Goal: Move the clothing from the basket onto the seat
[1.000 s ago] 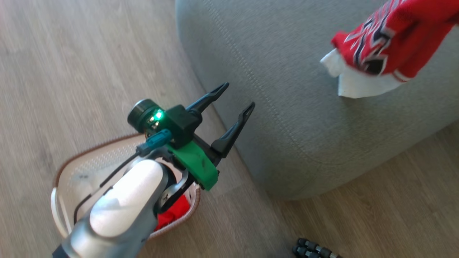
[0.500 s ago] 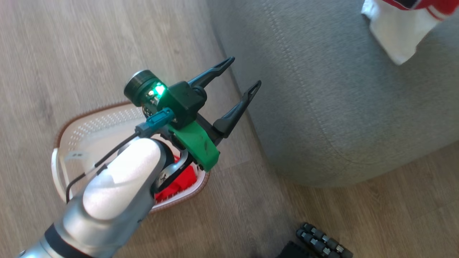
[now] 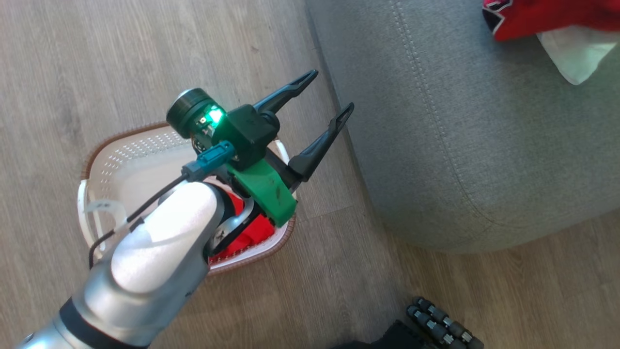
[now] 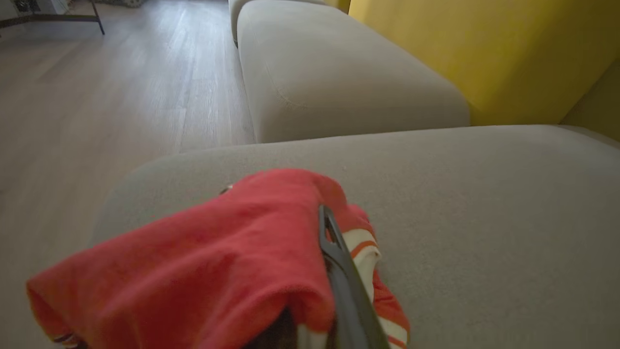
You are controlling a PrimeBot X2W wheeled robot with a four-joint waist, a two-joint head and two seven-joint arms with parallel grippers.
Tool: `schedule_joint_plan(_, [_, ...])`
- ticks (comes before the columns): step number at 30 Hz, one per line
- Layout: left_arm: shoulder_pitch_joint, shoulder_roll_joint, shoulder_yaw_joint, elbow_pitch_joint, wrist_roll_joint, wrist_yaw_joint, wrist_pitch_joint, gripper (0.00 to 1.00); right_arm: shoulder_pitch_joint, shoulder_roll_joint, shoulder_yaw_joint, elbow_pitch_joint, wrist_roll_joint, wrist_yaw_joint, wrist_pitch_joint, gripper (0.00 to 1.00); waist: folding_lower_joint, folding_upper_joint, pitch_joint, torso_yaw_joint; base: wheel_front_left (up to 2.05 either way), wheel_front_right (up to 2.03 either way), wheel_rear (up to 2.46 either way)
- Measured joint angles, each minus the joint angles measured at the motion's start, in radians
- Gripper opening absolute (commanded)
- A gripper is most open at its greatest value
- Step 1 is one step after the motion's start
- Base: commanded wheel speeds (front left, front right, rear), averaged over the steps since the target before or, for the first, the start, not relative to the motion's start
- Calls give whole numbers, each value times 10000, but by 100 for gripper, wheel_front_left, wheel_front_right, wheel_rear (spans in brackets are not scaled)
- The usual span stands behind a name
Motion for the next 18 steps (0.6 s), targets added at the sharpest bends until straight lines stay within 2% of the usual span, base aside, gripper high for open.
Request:
schedule_joint_plan(8, [-158, 2, -10, 23, -2, 8, -33, 100, -40, 29, 742, 1333, 679, 0, 1804, 0, 0, 0, 79, 225, 0, 0, 0])
schedule_joint_plan(9, [-157, 6, -10, 35, -4, 10, -35, 100, -40, 38, 811, 1344, 800, 0, 1893, 32, 0, 0, 74, 243, 0, 0, 0])
schedule_joint_plan(10, [-157, 8, -10, 35, -15, 10, -42, 100, -41, 40, 865, 1336, 945, 0, 1996, 47, 0, 0, 67, 260, 0, 0, 0])
schedule_joint_plan(11, [-157, 8, -10, 36, -17, 10, -44, 100, -41, 40, 943, 1338, 1087, 0, 2127, 66, -1, 0, 56, 272, 0, 0, 0])
schedule_joint_plan(12, [-157, 8, -10, 46, -17, 12, -44, 100, -41, 38, 1037, 1338, 1208, 0, 2238, 96, -1, 0, 43, 282, 0, 0, 0])
schedule_joint_plan(13, [-157, 8, -12, 59, -25, 12, -46, 100, -41, 38, 1122, 1338, 1310, 0, 2330, 100, -1, 0, 23, 286, 0, 0, 0])
schedule_joint_plan(18, [-156, 8, -23, 115, -29, 65, -132, 100, -40, 2, 1425, 1296, 1641, 0, 2531, 100, -1, 0, -115, 265, 0, 0, 0])
